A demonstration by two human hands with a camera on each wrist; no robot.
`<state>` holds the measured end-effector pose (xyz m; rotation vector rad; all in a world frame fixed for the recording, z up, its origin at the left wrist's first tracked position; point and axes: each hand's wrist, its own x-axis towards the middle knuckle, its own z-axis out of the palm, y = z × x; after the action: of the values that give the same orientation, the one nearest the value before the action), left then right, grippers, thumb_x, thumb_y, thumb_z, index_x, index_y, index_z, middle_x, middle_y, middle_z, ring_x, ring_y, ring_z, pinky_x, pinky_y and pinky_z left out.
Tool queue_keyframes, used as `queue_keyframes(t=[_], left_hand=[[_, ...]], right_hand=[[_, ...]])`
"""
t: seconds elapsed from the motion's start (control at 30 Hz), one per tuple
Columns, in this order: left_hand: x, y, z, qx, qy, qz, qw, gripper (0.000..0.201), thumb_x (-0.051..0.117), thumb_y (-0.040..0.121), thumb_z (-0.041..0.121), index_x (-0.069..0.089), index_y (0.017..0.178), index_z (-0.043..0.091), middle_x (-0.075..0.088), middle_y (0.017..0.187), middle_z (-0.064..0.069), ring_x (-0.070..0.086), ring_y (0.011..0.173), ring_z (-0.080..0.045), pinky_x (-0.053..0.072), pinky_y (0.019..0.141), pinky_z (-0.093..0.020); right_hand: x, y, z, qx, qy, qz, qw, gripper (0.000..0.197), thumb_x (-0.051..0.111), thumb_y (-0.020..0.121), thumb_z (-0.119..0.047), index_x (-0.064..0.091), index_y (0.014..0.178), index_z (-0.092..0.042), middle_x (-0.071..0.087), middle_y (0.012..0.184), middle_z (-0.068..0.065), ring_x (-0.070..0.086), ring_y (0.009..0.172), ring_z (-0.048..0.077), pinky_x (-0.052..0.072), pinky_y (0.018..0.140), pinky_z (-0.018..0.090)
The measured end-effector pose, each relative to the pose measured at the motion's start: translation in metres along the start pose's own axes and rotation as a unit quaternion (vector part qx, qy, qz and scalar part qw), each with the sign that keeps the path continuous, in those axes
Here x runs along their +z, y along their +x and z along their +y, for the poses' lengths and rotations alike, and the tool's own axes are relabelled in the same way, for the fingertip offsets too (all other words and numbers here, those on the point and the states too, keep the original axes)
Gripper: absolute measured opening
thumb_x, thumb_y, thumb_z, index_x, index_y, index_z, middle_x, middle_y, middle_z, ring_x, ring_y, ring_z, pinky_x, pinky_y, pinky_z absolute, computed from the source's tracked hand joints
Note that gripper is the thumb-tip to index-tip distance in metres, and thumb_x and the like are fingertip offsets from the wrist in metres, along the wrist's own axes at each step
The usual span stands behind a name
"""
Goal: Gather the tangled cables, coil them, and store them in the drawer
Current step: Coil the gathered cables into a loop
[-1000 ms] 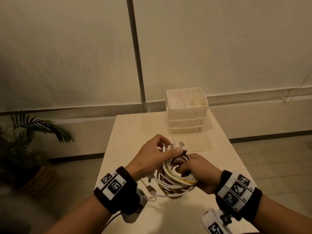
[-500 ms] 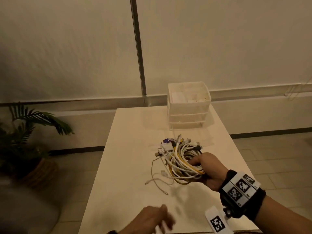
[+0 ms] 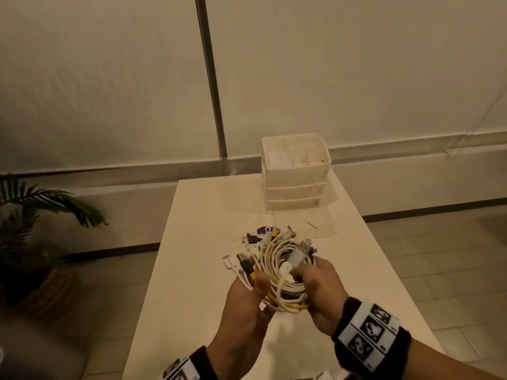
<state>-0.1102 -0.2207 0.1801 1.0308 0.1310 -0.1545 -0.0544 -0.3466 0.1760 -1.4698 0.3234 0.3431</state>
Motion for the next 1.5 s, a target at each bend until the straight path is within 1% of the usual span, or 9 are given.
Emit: queue_keyframes(t=[0.17,0.27,0.43,0.63,0.8,1.03,1.2,1.37,1.5], left_hand=[[-0.014,-0.010,-0.011,-0.069,-0.131,0.030,0.988,0.109,0.092,0.036,0.061,0.059,0.129,0.015,0.068,0.127,-0.003,0.059,0.122,-0.019,0.034,0.111,-0.052],[-0.003,-0.009,-0.007,-0.030,0.000,0.029,0.999,0.059,0.081,0.074,0.032,0.060,0.128,0.019,0.071,0.119,-0.003,0.067,0.106,-0.014,0.052,0.093,-0.035],[0.007,-0.003,0.004,0.064,0.143,0.009,0.988,0.076,0.079,0.066,0.023,0.050,0.136,0.027,0.066,0.128,0.004,0.062,0.119,-0.016,0.050,0.098,-0.039],[-0.004,0.007,-0.007,0.044,0.198,0.129,0.971,0.036,0.055,0.081,-0.005,0.068,0.104,0.018,0.074,0.086,0.000,0.067,0.082,-0.019,0.053,0.070,-0.030],[-0.006,0.001,-0.005,0.060,0.167,0.156,0.972,0.028,0.065,0.088,0.003,0.069,0.112,0.017,0.077,0.099,0.000,0.072,0.091,-0.015,0.055,0.082,-0.032],[-0.015,-0.010,-0.009,0.076,0.258,0.147,0.952,0.041,0.061,0.077,-0.014,0.069,0.105,0.015,0.076,0.085,0.005,0.071,0.078,-0.009,0.055,0.072,-0.025],[-0.031,-0.015,-0.018,0.131,0.322,0.163,0.923,0.054,0.075,0.068,0.004,0.061,0.111,0.032,0.073,0.100,0.009,0.070,0.094,-0.008,0.054,0.082,-0.025],[-0.043,-0.017,-0.010,0.205,0.421,0.110,0.876,0.098,0.077,0.066,0.019,0.024,0.142,0.049,0.025,0.153,0.021,0.030,0.144,-0.009,0.028,0.116,-0.042],[-0.044,-0.012,0.015,0.272,0.497,-0.030,0.823,0.096,0.066,0.070,0.026,0.018,0.153,0.028,0.018,0.161,0.020,-0.005,0.152,-0.012,-0.013,0.118,-0.050]], right_hand=[[-0.003,0.008,0.002,0.080,0.022,0.029,0.996,0.023,0.050,0.086,0.001,0.060,0.106,-0.001,0.067,0.102,0.029,0.068,0.076,0.036,0.057,0.071,0.046],[0.005,0.006,0.015,0.045,-0.001,0.037,0.998,0.022,0.052,0.085,-0.006,0.064,0.103,-0.007,0.068,0.098,0.020,0.067,0.085,0.033,0.057,0.077,0.046],[0.019,-0.001,0.013,-0.008,0.013,0.041,0.999,0.022,0.050,0.089,-0.004,0.066,0.103,-0.012,0.071,0.095,0.018,0.068,0.085,0.032,0.055,0.072,0.043],[0.021,-0.010,0.022,-0.010,-0.037,0.057,0.998,0.022,0.061,0.084,-0.016,0.061,0.106,-0.019,0.070,0.102,0.005,0.068,0.093,0.024,0.056,0.086,0.048],[0.019,-0.020,0.020,0.012,-0.042,0.001,0.999,0.028,0.060,0.078,-0.020,0.066,0.105,-0.023,0.075,0.097,0.002,0.071,0.092,0.021,0.056,0.089,0.049],[0.018,-0.034,0.031,-0.035,-0.158,-0.029,0.986,0.038,0.061,0.069,-0.014,0.065,0.102,-0.032,0.073,0.096,-0.012,0.069,0.092,0.011,0.056,0.090,0.038],[0.015,-0.042,0.031,-0.078,-0.219,-0.103,0.967,0.048,0.068,0.055,-0.031,0.069,0.103,-0.029,0.074,0.100,-0.014,0.068,0.095,0.005,0.053,0.093,0.035],[0.011,-0.052,0.021,-0.105,-0.254,-0.165,0.947,0.038,0.060,0.066,-0.021,0.073,0.099,-0.033,0.075,0.098,-0.011,0.068,0.095,0.006,0.052,0.095,0.037],[0.012,-0.061,0.012,-0.130,-0.252,-0.191,0.940,0.035,0.059,0.071,-0.023,0.071,0.100,-0.039,0.074,0.100,-0.012,0.067,0.098,0.007,0.050,0.097,0.038]])
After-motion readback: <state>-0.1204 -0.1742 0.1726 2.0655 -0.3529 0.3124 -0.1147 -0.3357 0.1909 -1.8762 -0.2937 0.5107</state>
